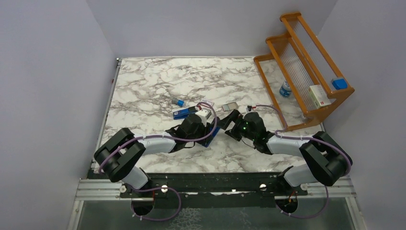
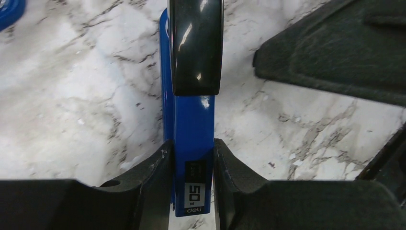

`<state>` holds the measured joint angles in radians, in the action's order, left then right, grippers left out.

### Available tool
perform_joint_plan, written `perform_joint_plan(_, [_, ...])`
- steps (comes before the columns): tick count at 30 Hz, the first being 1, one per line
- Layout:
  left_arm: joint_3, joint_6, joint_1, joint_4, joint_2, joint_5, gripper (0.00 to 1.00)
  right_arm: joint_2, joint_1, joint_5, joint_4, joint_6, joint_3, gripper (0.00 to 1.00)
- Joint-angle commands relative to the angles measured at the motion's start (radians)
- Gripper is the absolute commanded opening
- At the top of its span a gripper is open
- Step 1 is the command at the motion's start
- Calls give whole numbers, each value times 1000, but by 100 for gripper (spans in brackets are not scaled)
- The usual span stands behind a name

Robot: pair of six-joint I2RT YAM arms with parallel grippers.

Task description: Load the staples into the stapler

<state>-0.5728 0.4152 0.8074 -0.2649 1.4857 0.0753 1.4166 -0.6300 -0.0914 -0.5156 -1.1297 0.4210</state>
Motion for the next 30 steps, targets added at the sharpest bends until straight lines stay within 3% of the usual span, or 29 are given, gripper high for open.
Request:
perform_joint_plan(1, [-29, 69, 27, -71, 62, 96, 0, 14, -4, -19, -41, -58, -18, 100])
perform_joint_plan(9, [-51, 116, 28, -111, 92, 135, 0, 75, -4, 4, -17, -253, -71, 99])
perform_joint_plan(19, [-73, 123, 28, -185, 156, 227, 0, 172, -3, 14, -23, -277, -43, 96])
perform_joint_plan(30, [-59, 90, 28, -182, 147, 235, 0, 285, -4, 75, -126, -166, -50, 71])
